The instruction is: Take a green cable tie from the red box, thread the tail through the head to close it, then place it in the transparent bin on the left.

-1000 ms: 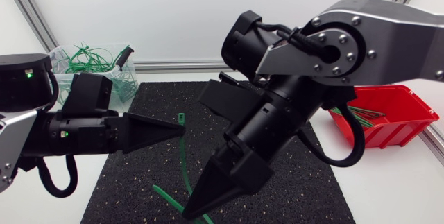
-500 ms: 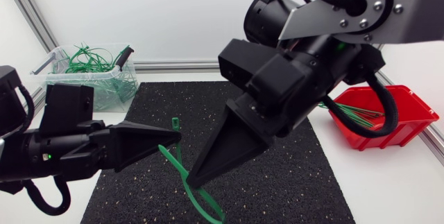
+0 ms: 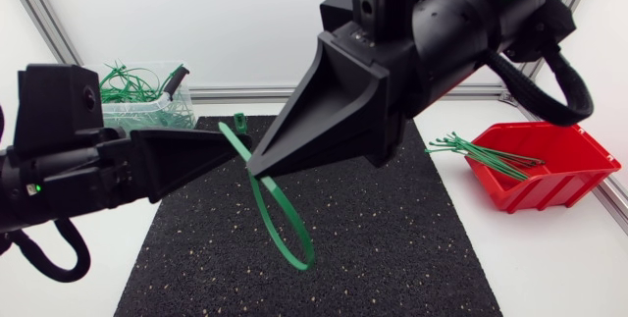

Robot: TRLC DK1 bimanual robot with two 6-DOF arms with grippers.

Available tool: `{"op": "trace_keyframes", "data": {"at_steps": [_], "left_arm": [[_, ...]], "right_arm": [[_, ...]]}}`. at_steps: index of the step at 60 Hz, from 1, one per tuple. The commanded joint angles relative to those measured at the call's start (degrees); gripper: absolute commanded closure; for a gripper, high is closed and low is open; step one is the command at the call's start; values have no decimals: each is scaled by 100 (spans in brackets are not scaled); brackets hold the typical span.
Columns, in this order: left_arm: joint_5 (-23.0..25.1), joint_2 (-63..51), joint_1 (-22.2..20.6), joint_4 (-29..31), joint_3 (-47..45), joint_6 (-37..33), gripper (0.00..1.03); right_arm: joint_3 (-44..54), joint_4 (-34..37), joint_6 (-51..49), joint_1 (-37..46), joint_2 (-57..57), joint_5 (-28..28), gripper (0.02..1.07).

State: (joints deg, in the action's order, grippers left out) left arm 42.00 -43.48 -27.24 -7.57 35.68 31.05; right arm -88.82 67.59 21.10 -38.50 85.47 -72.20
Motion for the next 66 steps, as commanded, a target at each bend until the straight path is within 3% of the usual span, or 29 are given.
{"op": "trace_keyframes", "data": {"at_steps": [1,15,31,66], "left_arm": [[-113,112,-79,-95,158,77,100],[-412,244,-246,-157,185,68,100],[-693,332,-325,-412,0,7,99],[-1343,323,-879,-623,-553,244,100]], "right_arm": [[-224,70,518,53,75,-92,102],[-655,87,746,88,268,-250,102],[-751,676,641,167,356,-250,101],[22,773,623,361,224,-250,101]]}}
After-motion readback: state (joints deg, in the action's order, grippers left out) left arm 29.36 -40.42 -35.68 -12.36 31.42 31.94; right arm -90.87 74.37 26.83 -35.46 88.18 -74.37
